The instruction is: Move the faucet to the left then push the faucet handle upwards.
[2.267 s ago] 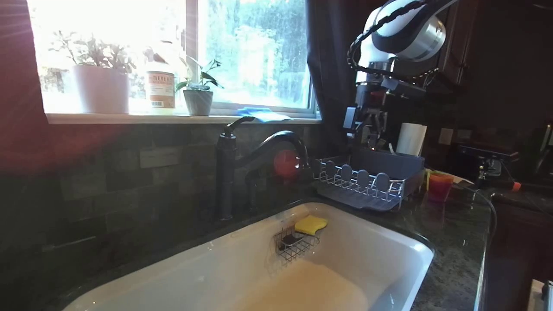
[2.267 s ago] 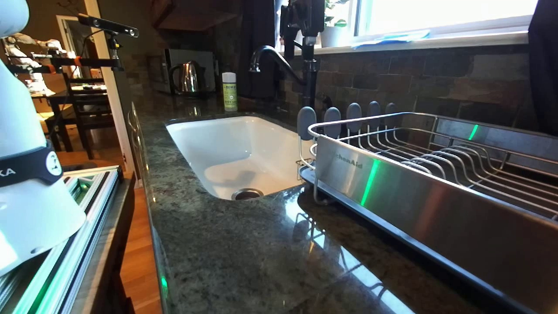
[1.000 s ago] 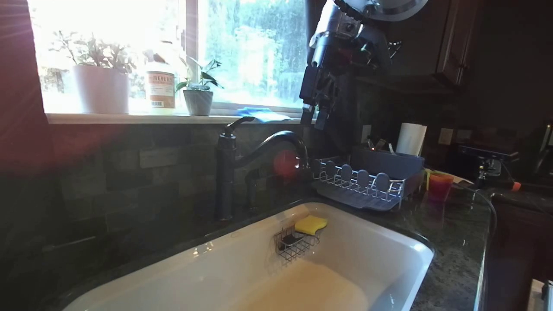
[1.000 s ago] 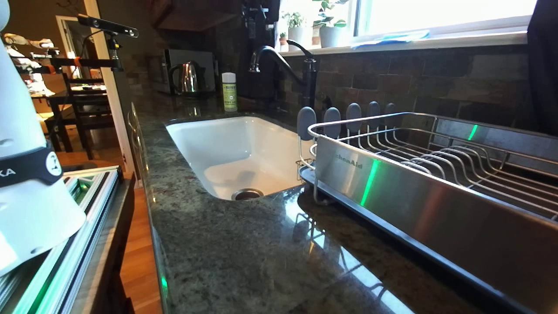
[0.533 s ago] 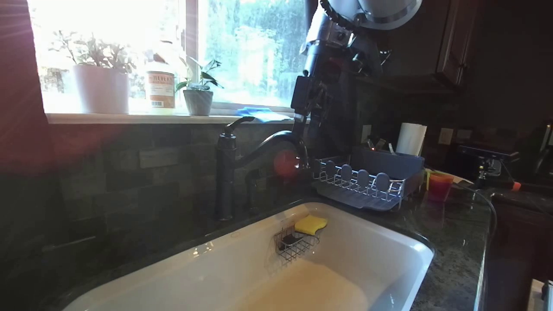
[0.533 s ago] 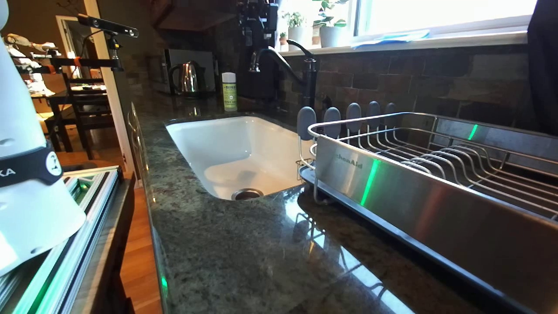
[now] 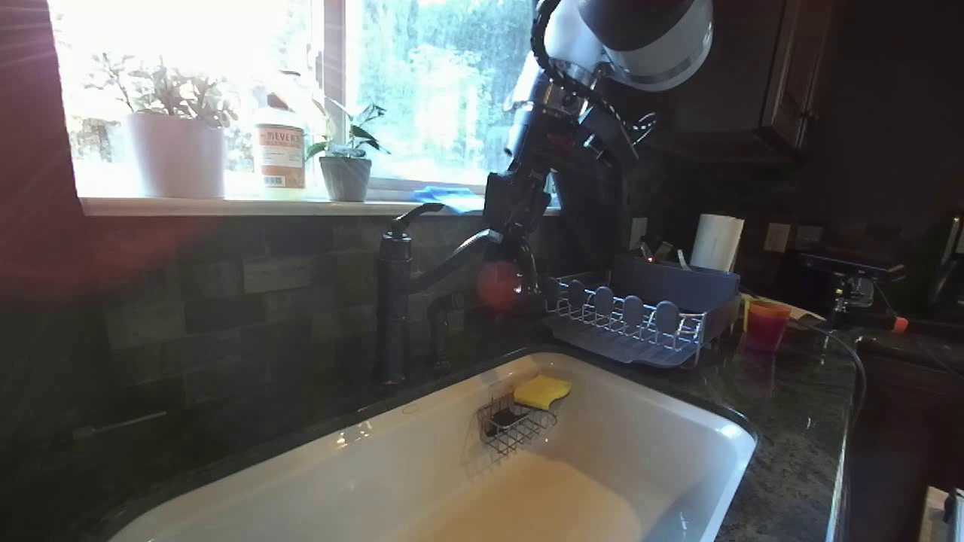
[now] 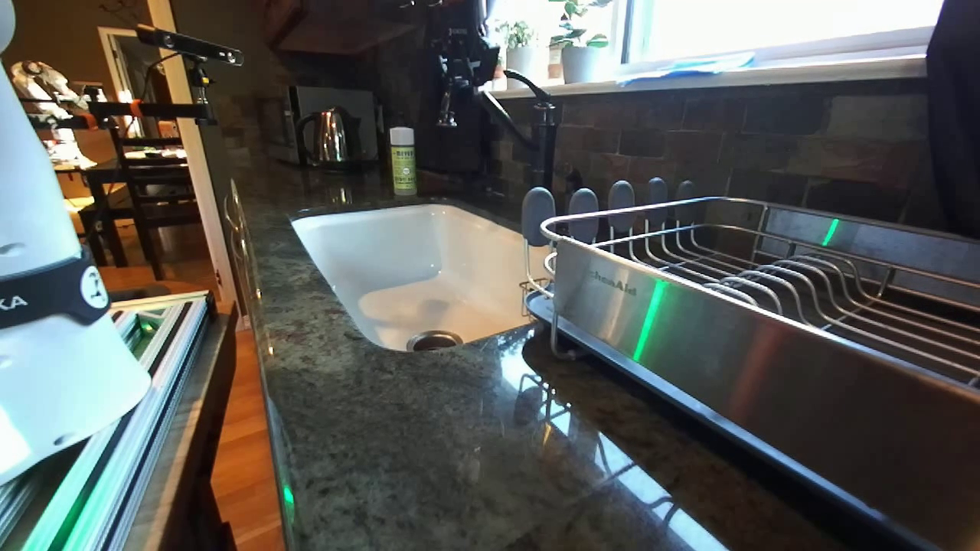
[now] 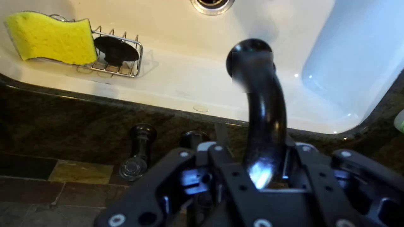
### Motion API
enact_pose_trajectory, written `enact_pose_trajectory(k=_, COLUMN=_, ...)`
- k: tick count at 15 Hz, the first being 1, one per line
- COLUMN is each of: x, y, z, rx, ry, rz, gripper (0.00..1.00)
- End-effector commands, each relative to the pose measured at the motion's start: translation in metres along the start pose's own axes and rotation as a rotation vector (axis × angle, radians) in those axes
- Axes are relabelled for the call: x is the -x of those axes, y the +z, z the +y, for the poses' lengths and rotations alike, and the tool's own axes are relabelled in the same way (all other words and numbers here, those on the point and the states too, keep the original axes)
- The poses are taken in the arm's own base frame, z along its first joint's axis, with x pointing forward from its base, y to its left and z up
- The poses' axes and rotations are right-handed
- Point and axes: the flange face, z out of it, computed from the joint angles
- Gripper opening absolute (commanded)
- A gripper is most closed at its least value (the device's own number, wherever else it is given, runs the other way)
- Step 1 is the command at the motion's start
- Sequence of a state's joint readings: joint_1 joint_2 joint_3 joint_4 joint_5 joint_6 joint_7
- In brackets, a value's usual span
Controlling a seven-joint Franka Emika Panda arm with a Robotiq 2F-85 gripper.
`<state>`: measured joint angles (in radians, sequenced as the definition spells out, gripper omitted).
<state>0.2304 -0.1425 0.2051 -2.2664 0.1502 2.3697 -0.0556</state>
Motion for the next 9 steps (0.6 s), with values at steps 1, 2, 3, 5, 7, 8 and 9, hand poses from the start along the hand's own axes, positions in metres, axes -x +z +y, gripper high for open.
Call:
enact_pose_trajectory(k=1, x=0.005, y=0.002, z=-0.013, rx=0.079, ry=0.0, rz=0.031, gripper=0.06)
enact_pose_trajectory(k=2, x=0.007, y=0.001, z=-0.016, rx=0.116, ry=0.012, rz=0.021, gripper=0.02)
enact_pose_trajectory(k=3, x=0.009, y=0.002, z=-0.019, rx=0.142, ry=0.027, rz=0.009, gripper=0.01)
enact_pose_trajectory(k=5, x=0.011, y=0.005, z=-0.03, rx=0.16, ry=0.053, rz=-0.031, gripper=0.0)
enact_pose_trajectory(k=7, x=0.012, y=0.01, z=-0.042, rx=0.157, ry=0.069, rz=-0.068, gripper=0.02)
enact_pose_trajectory(k=8, x=0.012, y=0.012, z=-0.045, rx=0.163, ry=0.068, rz=-0.075, gripper=0.02)
enact_pose_trajectory(k=9, x=0.012, y=0.014, z=-0.048, rx=0.165, ry=0.066, rz=-0.081, gripper=0.02)
